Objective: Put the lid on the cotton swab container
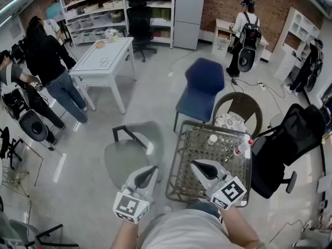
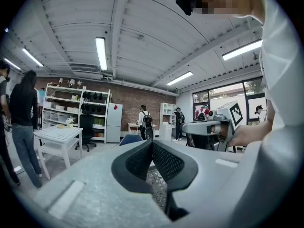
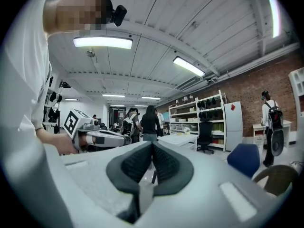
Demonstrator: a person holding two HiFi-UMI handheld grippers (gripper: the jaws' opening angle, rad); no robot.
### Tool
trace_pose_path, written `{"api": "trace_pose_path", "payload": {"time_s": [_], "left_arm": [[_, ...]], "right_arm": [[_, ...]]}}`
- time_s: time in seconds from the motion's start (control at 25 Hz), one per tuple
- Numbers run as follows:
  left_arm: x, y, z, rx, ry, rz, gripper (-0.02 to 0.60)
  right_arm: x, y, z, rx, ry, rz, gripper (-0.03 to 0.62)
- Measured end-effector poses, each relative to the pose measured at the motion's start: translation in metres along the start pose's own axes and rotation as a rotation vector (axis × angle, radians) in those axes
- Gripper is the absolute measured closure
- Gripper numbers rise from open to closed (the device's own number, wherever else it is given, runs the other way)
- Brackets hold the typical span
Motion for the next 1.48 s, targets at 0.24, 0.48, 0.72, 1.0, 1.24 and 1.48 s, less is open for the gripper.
{"api": "trace_pose_path", "payload": {"time_s": [0.24,0.48,0.72,1.0,1.24,1.48], "left_arm": [[0.001,0.008,-0.003,-0.012,-0.002,-0.014,0.574],[0.003,0.011,-0.002,-0.019,0.007,-0.008,0.574],[0.009,0.012,-0.006,-0.006,0.011,0.002,0.574],[0.011,0.008,-0.011,0.012,0.01,0.009,0.574],[0.015,0.003,-0.015,0.034,0.015,0.014,0.574],[0.017,0.001,-0.02,0.044,0.017,0.024,0.574]], "right_arm": [[-0.004,0.006,0.012,-0.005,0.004,-0.03,0.591],[-0.003,0.008,0.016,0.0,0.014,-0.022,0.591],[0.003,0.012,0.018,0.023,-0.003,-0.009,0.591],[0.006,0.022,0.017,0.039,-0.019,0.001,0.591],[0.011,0.027,0.017,0.057,-0.026,0.011,0.591],[0.014,0.032,0.015,0.064,-0.036,0.02,0.591]]}}
Point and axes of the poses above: the fingertips, and each gripper's own axes: y backward along the fingers, z to its left, x out of its underside, the point moved 5 cm from there along y, backward along the fingers, and after that the axes turned 7 degrees about y, right-handed, at the moved point
